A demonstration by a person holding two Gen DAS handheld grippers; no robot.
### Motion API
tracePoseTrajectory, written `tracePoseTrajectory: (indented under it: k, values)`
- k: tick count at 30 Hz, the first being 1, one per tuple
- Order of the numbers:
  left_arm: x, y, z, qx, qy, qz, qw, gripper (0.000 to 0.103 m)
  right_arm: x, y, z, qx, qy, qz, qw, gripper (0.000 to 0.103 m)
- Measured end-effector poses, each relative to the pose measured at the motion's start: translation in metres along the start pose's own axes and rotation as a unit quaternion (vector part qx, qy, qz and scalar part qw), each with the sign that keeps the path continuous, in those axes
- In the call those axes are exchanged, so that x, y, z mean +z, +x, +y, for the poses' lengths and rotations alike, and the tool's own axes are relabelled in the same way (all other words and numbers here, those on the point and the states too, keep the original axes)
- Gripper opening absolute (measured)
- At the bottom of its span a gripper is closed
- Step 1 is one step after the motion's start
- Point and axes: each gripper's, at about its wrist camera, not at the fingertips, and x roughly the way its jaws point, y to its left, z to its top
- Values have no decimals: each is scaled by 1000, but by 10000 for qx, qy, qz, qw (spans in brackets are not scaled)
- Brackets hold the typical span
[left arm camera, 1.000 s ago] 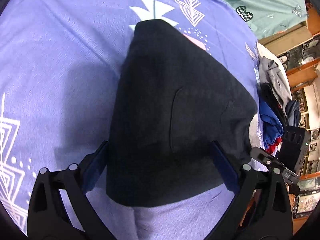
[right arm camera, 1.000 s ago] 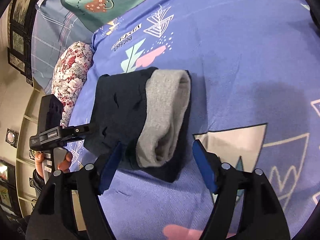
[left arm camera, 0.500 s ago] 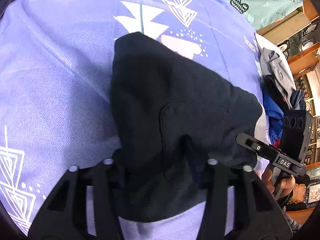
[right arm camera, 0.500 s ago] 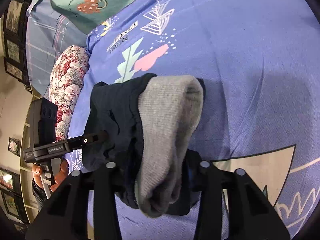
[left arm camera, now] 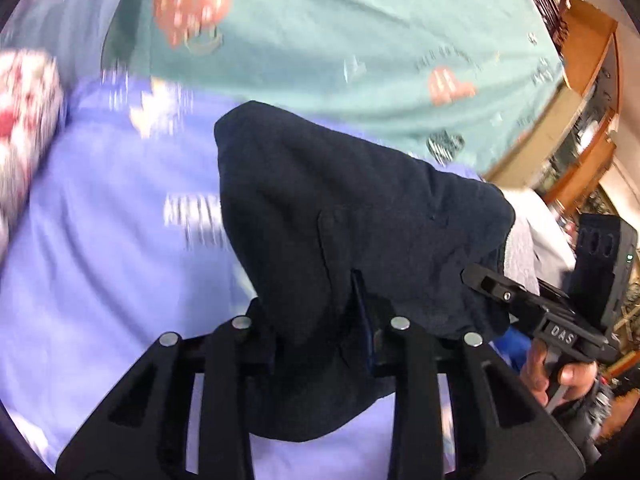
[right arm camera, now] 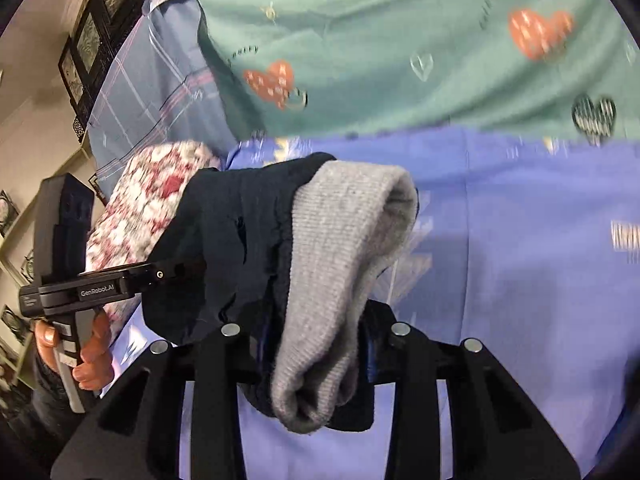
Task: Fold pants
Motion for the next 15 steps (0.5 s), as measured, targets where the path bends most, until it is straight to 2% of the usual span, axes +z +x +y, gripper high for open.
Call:
tracePoseTrajectory:
  k: [1, 3, 5, 9, 11, 12, 13, 14, 15]
  values:
    - [22, 12, 3, 157, 35, -151, 9998, 31, 17, 12, -5, -11, -69, -7, 10000, 37]
    - [48, 34, 14, 244, -30, -243, 9994, 34, 45, 38, -17, -97, -74, -103, 9999, 39]
    - [68, 66, 23, 466, -36, -263, 9986, 35, 69, 80, -29, -380, -292, -85, 9988, 40]
    - [79, 147, 47, 768, -154, -37, 9969, 35, 77, 154, -57, -850, -451, 69, 9953, 44]
    - [71, 189, 62, 1059, -125, 64, 9943, 37, 66, 197, -71, -1361, -879, 117, 9867, 59]
    - [64, 208, 68, 1300, -52, 136, 9914, 45, 60, 212, -74, -1626, -1045, 192, 9809, 62]
    - [57, 219, 72, 1416, -59, 70, 9899, 50, 50, 232, -77, -2108, -1361, 283, 9676, 68]
    - [52, 220, 74, 1501, -69, -102, 9886, 58, 42, 238, -81, -2308, -1498, 270, 9610, 77]
    - [49, 220, 72, 1635, -46, -259, 9862, 66, 39, 240, -82, -2368, -1511, 140, 9596, 81]
